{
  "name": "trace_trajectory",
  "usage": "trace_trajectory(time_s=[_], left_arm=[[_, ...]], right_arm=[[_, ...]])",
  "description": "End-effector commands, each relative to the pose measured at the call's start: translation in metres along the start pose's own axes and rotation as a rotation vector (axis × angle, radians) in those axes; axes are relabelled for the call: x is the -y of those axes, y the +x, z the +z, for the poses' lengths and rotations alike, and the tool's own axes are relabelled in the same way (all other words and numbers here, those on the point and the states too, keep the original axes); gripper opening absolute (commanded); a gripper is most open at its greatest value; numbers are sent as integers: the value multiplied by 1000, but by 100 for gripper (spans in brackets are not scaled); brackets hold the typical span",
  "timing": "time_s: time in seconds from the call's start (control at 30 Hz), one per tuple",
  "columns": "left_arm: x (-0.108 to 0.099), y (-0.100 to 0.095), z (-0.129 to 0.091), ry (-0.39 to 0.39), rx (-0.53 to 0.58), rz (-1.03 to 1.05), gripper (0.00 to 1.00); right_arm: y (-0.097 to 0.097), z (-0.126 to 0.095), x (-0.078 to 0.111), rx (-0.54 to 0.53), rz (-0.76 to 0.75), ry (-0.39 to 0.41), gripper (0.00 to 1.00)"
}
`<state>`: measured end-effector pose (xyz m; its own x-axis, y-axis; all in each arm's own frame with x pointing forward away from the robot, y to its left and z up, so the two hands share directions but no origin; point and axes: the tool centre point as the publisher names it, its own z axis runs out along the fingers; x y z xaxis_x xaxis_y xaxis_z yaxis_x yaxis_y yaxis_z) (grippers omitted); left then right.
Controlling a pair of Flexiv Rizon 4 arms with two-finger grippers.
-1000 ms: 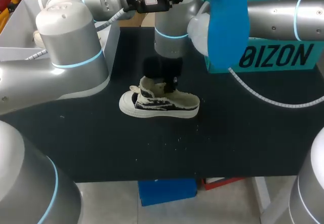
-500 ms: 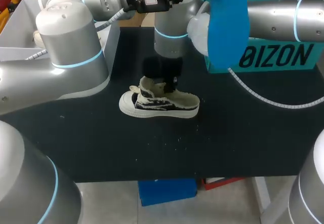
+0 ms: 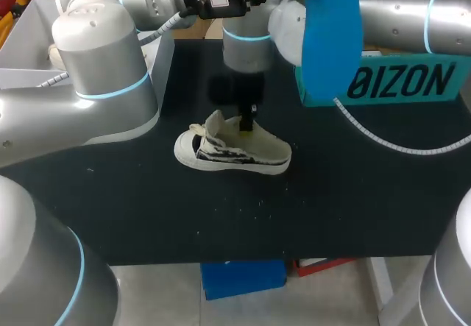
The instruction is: Take the shoe out of the shoebox, open the shoe tongue, remove and reinsert the insole, then place the shoe into the shoebox
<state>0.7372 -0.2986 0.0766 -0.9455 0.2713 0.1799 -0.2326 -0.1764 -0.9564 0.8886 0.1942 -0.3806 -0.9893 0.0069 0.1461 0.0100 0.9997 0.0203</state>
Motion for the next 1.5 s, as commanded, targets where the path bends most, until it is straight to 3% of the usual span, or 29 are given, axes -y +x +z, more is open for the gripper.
trace_trajectory(time_s=[0.03, 0.37, 0.67, 0.83, 1.1, 1.5], left_arm=[[-1, 0, 1, 0, 4, 1, 0], [-1, 0, 1, 0, 4, 1, 0], [-1, 0, 1, 0, 4, 1, 0], [-1, 0, 1, 0, 4, 1, 0], [-1, 0, 1, 0, 4, 1, 0], [-1, 0, 1, 0, 4, 1, 0]], right_arm=[[-5, -25, 5, -88, 253, -4, 0], [5, -35, 28, -63, 907, -221, 0], [14, -33, 32, -11, 1271, -361, 0], [15, -36, 24, 45, 1357, -374, 0], [19, -37, 12, 180, 1379, -309, 0], [10, -8, 7, 268, 1352, -211, 0]])
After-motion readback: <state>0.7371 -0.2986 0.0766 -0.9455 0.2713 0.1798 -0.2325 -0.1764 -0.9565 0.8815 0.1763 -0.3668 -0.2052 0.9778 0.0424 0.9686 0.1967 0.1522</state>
